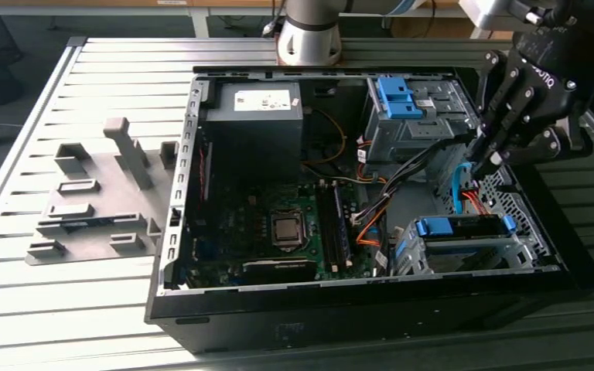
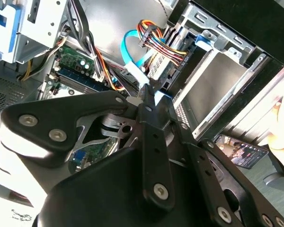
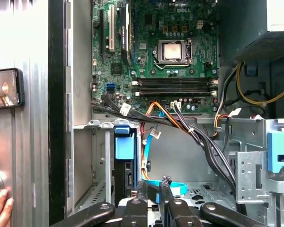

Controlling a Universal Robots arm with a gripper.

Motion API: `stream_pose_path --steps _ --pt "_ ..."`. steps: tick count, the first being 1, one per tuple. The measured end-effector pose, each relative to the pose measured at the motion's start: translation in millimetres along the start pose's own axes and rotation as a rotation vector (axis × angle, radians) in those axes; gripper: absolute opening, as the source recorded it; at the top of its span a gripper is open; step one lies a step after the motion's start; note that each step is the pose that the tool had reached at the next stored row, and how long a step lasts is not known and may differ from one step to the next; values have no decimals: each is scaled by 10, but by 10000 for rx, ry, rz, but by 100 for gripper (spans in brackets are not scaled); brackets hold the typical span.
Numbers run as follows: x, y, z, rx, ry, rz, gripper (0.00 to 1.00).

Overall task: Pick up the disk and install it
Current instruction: 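Insert the second disk wire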

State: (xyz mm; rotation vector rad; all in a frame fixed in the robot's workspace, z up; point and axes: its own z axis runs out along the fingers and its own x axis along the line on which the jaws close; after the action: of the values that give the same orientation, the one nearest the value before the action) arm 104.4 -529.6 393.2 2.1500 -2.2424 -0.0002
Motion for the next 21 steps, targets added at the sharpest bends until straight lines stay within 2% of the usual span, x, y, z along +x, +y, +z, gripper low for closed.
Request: stream_pose_path --steps 6,13,16,18,19,21 --pt "-69 2 10 -8 27 0 25" --pt "-91 -1 93 -2 195 7 25" --pt "-93 -3 131 2 283 11 25" --pt "-93 -3 149 7 381 15 25" --pt "-93 -4 155 12 461 17 25" --pt "-93 -4 163 17 537 21 24"
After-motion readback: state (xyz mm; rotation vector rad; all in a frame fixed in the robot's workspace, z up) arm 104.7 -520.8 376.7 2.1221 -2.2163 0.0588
